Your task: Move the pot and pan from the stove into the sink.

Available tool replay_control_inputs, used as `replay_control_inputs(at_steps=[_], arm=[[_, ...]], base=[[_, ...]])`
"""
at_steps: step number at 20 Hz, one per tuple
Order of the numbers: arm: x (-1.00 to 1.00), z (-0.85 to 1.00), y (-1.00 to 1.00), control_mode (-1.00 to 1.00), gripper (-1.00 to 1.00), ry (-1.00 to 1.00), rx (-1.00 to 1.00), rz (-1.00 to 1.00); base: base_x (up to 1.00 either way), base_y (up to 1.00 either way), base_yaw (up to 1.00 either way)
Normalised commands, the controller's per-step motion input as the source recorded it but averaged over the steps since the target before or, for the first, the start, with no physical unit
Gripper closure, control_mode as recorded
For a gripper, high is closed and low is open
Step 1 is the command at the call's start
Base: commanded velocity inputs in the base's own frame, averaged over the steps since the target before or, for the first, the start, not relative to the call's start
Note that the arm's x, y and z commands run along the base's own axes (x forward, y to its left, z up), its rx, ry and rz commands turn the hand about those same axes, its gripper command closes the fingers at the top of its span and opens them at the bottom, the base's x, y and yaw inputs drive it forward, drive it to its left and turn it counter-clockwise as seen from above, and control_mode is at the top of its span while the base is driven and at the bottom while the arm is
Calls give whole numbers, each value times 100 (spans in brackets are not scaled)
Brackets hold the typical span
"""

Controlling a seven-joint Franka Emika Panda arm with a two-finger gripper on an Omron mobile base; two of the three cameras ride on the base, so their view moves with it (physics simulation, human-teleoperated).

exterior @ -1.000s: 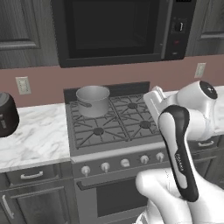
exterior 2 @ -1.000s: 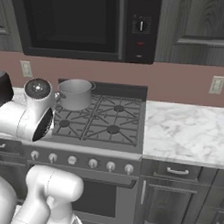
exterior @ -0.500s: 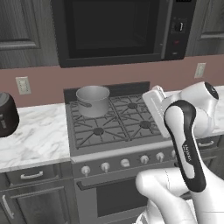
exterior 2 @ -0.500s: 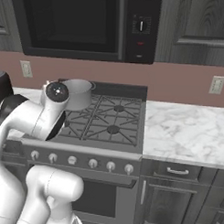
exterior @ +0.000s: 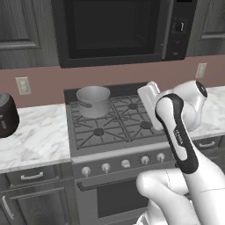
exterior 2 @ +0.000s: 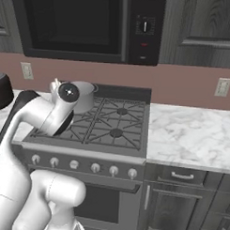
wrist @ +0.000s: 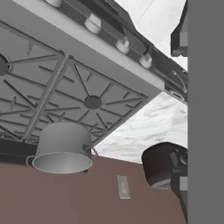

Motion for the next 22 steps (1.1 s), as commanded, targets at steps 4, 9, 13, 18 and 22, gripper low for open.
replay_control_inputs(at_steps=[4,9,13,18,22], arm=[[55,-6,10,-100,-100,-4,1,0],[52,-3,12,-100,-100,-3,0,0],[53,-3,11,-100,-100,-3,0,0],[24,-4,9,-100,-100,-1,1,0],[2,0,5,-100,-100,0,1,0]], base=[[0,0,0],[0,0,0],[0,0,0],[0,0,0],[0,0,0]])
